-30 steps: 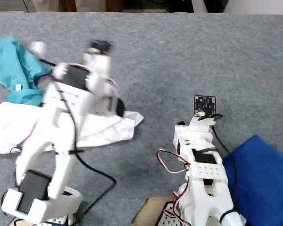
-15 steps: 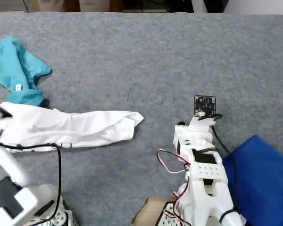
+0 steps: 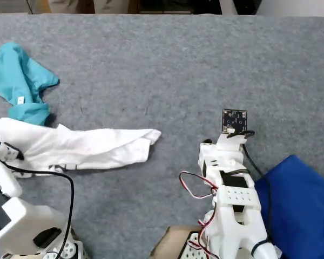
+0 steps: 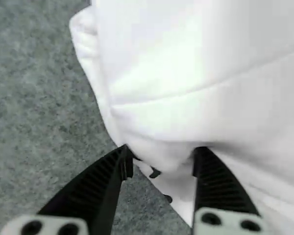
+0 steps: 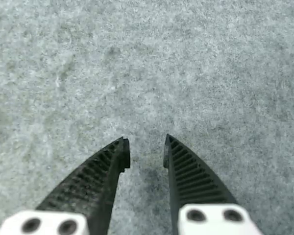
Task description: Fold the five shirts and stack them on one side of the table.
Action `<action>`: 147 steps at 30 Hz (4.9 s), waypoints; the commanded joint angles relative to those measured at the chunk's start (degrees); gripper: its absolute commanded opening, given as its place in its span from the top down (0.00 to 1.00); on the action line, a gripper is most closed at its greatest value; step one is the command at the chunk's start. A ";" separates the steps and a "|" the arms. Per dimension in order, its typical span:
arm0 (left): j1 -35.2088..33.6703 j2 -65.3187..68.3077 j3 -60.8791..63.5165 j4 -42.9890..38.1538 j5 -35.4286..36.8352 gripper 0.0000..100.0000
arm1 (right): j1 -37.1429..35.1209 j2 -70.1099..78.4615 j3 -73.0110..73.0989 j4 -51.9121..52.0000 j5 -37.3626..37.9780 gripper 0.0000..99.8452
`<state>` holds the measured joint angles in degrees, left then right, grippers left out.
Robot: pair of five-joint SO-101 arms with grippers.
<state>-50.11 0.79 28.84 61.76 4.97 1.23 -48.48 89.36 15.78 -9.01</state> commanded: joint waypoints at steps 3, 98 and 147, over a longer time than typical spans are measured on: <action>2.81 -0.04 -6.95 5.54 0.70 0.96 | -0.31 -0.22 0.13 -1.14 -0.18 0.88; 26.02 16.92 -42.64 26.46 13.71 0.98 | -20.70 70.55 -119.96 86.24 23.82 0.79; 31.56 17.54 -37.10 21.89 13.71 0.98 | -21.85 80.22 -122.33 86.68 11.43 0.95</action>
<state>-22.68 18.64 -7.91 84.26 18.68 -24.26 41.27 -37.49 101.23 -5.05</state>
